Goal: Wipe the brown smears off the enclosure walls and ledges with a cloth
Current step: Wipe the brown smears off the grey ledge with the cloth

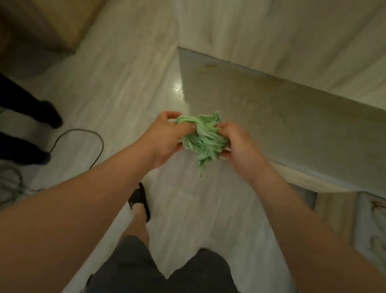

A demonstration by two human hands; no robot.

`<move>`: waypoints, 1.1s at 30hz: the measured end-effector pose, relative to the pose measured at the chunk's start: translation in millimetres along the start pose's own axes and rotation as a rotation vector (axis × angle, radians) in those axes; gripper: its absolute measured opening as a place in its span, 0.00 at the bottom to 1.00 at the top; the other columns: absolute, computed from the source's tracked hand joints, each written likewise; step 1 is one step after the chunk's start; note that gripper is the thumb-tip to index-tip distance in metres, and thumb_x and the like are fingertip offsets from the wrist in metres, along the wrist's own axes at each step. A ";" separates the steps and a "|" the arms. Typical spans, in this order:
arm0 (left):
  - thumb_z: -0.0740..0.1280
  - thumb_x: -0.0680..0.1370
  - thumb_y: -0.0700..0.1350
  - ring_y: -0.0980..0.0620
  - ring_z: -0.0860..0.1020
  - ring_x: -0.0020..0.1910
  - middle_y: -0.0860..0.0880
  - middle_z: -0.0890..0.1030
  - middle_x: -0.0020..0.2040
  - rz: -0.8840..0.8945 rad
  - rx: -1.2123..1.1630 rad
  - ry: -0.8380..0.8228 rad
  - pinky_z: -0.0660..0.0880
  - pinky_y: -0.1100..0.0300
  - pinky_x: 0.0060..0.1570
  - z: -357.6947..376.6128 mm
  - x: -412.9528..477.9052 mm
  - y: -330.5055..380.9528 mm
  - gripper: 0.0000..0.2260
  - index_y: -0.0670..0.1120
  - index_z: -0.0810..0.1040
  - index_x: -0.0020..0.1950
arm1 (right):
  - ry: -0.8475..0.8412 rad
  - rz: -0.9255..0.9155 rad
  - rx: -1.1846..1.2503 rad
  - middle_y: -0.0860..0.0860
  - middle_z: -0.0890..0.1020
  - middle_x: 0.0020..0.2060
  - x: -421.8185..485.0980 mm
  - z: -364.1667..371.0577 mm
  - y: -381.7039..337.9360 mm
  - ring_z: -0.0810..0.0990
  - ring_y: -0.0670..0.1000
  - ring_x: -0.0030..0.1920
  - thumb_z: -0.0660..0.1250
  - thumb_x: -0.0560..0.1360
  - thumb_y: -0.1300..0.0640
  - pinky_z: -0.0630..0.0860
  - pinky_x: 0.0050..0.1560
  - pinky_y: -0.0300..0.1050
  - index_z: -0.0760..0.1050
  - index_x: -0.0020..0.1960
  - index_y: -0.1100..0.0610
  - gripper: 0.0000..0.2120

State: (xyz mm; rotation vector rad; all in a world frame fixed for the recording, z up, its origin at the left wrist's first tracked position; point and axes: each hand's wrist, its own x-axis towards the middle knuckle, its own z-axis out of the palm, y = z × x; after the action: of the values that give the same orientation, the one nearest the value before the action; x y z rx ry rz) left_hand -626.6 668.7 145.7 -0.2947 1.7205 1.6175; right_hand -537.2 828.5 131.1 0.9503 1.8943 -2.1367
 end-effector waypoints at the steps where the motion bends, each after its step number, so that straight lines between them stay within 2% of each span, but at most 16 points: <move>1: 0.70 0.80 0.37 0.44 0.84 0.54 0.39 0.80 0.61 -0.007 -0.004 -0.033 0.82 0.53 0.46 -0.9 25.1 10.1 0.18 0.39 0.70 0.68 | 0.037 0.011 0.007 0.47 0.86 0.39 18.6 1.0 -4.3 0.84 0.46 0.43 0.59 0.82 0.59 0.81 0.48 0.45 0.83 0.47 0.54 0.13; 3: 0.67 0.81 0.38 0.43 0.84 0.54 0.37 0.82 0.59 -0.013 -0.020 -0.069 0.83 0.50 0.48 -6.3 57.5 23.6 0.14 0.36 0.74 0.65 | 0.112 0.034 -0.041 0.48 0.86 0.43 45.9 7.5 -11.0 0.84 0.51 0.50 0.60 0.83 0.56 0.80 0.53 0.51 0.82 0.47 0.52 0.13; 5: 0.64 0.82 0.40 0.43 0.84 0.53 0.39 0.83 0.55 -0.037 -0.006 -0.085 0.82 0.51 0.47 -17.8 88.4 43.0 0.10 0.37 0.76 0.61 | 0.183 0.080 0.053 0.47 0.85 0.43 74.0 22.3 -19.3 0.82 0.53 0.51 0.61 0.82 0.53 0.78 0.52 0.50 0.81 0.47 0.51 0.11; 7: 0.61 0.84 0.43 0.44 0.84 0.52 0.42 0.85 0.53 -0.052 0.020 -0.106 0.82 0.51 0.49 -31.9 112.9 61.1 0.10 0.41 0.79 0.59 | 0.122 0.071 0.185 0.48 0.85 0.44 92.5 39.2 -25.8 0.82 0.50 0.48 0.64 0.80 0.50 0.78 0.49 0.46 0.80 0.54 0.51 0.08; 10: 0.58 0.85 0.49 0.46 0.86 0.54 0.45 0.87 0.53 -0.119 0.122 -0.210 0.82 0.51 0.52 -64.5 148.7 95.0 0.16 0.45 0.82 0.61 | 0.074 0.112 0.259 0.52 0.85 0.47 125.8 78.7 -42.1 0.84 0.52 0.47 0.70 0.80 0.54 0.80 0.51 0.50 0.73 0.66 0.49 0.16; 12: 0.58 0.86 0.54 0.48 0.86 0.53 0.46 0.88 0.53 -0.190 0.170 -0.254 0.82 0.54 0.49 -81.5 170.2 117.4 0.18 0.46 0.82 0.61 | 0.187 0.157 0.421 0.55 0.82 0.42 147.2 104.0 -59.6 0.83 0.53 0.40 0.69 0.81 0.59 0.80 0.48 0.51 0.71 0.65 0.49 0.15; 14: 0.58 0.86 0.58 0.48 0.87 0.51 0.45 0.87 0.53 -0.248 0.156 -0.267 0.82 0.55 0.48 -93.5 191.5 135.8 0.21 0.44 0.82 0.61 | 0.336 0.219 0.622 0.55 0.78 0.38 169.6 122.6 -75.8 0.80 0.53 0.37 0.64 0.83 0.57 0.78 0.44 0.49 0.72 0.61 0.52 0.08; 15: 0.57 0.86 0.60 0.46 0.86 0.53 0.43 0.87 0.55 -0.271 0.139 -0.285 0.82 0.53 0.51 -99.3 201.4 145.2 0.24 0.43 0.82 0.62 | 0.381 0.254 0.607 0.54 0.78 0.38 180.5 129.7 -81.0 0.79 0.53 0.37 0.63 0.84 0.54 0.77 0.43 0.48 0.73 0.59 0.52 0.05; 17: 0.59 0.83 0.64 0.43 0.85 0.57 0.40 0.85 0.59 -0.278 0.140 -0.396 0.82 0.48 0.57 -106.6 216.2 154.9 0.28 0.41 0.80 0.66 | 0.361 0.315 0.403 0.54 0.80 0.43 194.7 139.6 -81.3 0.81 0.53 0.44 0.61 0.84 0.48 0.78 0.46 0.48 0.77 0.55 0.54 0.12; 18: 0.63 0.82 0.61 0.41 0.84 0.59 0.39 0.84 0.60 -0.265 0.156 -0.456 0.82 0.46 0.58 -109.3 220.1 156.9 0.27 0.39 0.78 0.67 | 0.329 0.321 0.332 0.52 0.83 0.46 198.8 142.9 -78.8 0.83 0.53 0.48 0.60 0.84 0.43 0.80 0.51 0.49 0.79 0.56 0.55 0.17; 20: 0.67 0.84 0.48 0.39 0.84 0.58 0.36 0.83 0.61 -0.237 0.211 -0.510 0.82 0.45 0.58 -114.2 229.5 156.4 0.18 0.37 0.77 0.68 | 0.246 0.292 0.310 0.50 0.86 0.55 205.5 148.0 -74.8 0.84 0.52 0.57 0.58 0.82 0.34 0.80 0.61 0.51 0.81 0.63 0.54 0.27; 22: 0.65 0.83 0.40 0.39 0.85 0.56 0.35 0.84 0.59 -0.241 0.243 -0.492 0.82 0.46 0.57 -116.7 234.7 154.2 0.13 0.35 0.77 0.65 | 0.155 0.220 0.310 0.51 0.86 0.59 207.8 150.0 -69.2 0.83 0.51 0.62 0.59 0.79 0.29 0.79 0.64 0.51 0.80 0.67 0.53 0.32; 23: 0.63 0.83 0.40 0.41 0.85 0.55 0.36 0.85 0.58 -0.257 0.248 -0.474 0.82 0.48 0.55 -117.6 236.4 151.9 0.11 0.36 0.78 0.63 | 0.154 0.182 0.285 0.54 0.86 0.59 209.5 151.1 -65.1 0.84 0.51 0.61 0.62 0.80 0.33 0.79 0.63 0.50 0.81 0.66 0.55 0.29; 26: 0.59 0.84 0.42 0.46 0.86 0.51 0.43 0.87 0.53 -0.296 0.212 -0.391 0.83 0.53 0.48 -117.5 234.2 146.8 0.12 0.42 0.81 0.60 | 0.325 0.114 0.219 0.57 0.87 0.52 211.9 150.9 -54.0 0.86 0.50 0.50 0.70 0.81 0.56 0.81 0.52 0.45 0.82 0.57 0.62 0.11; 30: 0.59 0.84 0.42 0.44 0.87 0.48 0.42 0.87 0.52 -0.227 0.187 -0.158 0.84 0.48 0.48 -126.0 233.6 134.2 0.11 0.43 0.81 0.57 | 0.562 0.104 0.396 0.56 0.84 0.44 210.3 143.1 -39.4 0.83 0.53 0.47 0.64 0.80 0.60 0.81 0.50 0.52 0.80 0.49 0.61 0.07; 33: 0.59 0.85 0.40 0.45 0.86 0.49 0.43 0.85 0.54 -0.179 0.220 -0.049 0.84 0.49 0.44 -132.7 234.8 125.8 0.11 0.43 0.80 0.61 | 0.621 0.090 0.463 0.53 0.84 0.43 205.8 138.9 -32.1 0.84 0.51 0.45 0.60 0.82 0.61 0.83 0.48 0.52 0.78 0.51 0.59 0.07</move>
State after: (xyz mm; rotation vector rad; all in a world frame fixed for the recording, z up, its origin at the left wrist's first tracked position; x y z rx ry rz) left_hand -915.8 641.2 80.6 -0.2908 1.7628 1.2854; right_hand -766.6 767.7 51.1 1.9366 1.5090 -2.4678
